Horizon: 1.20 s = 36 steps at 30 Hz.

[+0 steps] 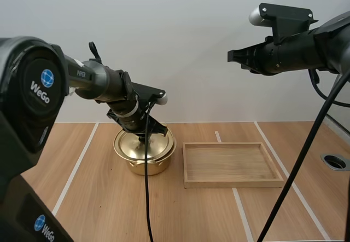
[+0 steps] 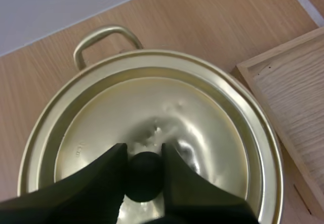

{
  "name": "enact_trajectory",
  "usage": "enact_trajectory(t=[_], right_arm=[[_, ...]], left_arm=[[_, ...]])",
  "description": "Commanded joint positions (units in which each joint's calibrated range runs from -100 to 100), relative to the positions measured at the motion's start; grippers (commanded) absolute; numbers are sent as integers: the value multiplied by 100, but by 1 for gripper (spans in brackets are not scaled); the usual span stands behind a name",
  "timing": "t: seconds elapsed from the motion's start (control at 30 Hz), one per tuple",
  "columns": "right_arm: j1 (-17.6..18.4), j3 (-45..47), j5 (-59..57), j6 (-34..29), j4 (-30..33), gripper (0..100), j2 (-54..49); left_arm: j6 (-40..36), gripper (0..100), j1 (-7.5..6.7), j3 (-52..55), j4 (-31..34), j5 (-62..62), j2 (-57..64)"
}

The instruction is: Open the pot, put the grape inside, and close it

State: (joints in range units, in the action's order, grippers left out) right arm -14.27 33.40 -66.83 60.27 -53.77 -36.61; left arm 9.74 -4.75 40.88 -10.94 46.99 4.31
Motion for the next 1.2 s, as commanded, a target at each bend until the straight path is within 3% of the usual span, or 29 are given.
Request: enact_trajectory(t=[0.0, 0.23, 0.43, 1.17], right_arm=[[-30, -39, -58, 38, -79, 0, -82], [-30, -39, -58, 38, -79, 0, -82], [-30, -39, -58, 38, -79, 0, -82], [-30, -39, -369, 38, -81, 0, -82]], left_arm=[[12, 0, -15, 2, -80, -17, -52], [83, 0, -15, -24, -132, -42, -52], [585, 0, -15, -24, -765, -123, -52], [572, 0, -15, -24, -713, -302, -52]])
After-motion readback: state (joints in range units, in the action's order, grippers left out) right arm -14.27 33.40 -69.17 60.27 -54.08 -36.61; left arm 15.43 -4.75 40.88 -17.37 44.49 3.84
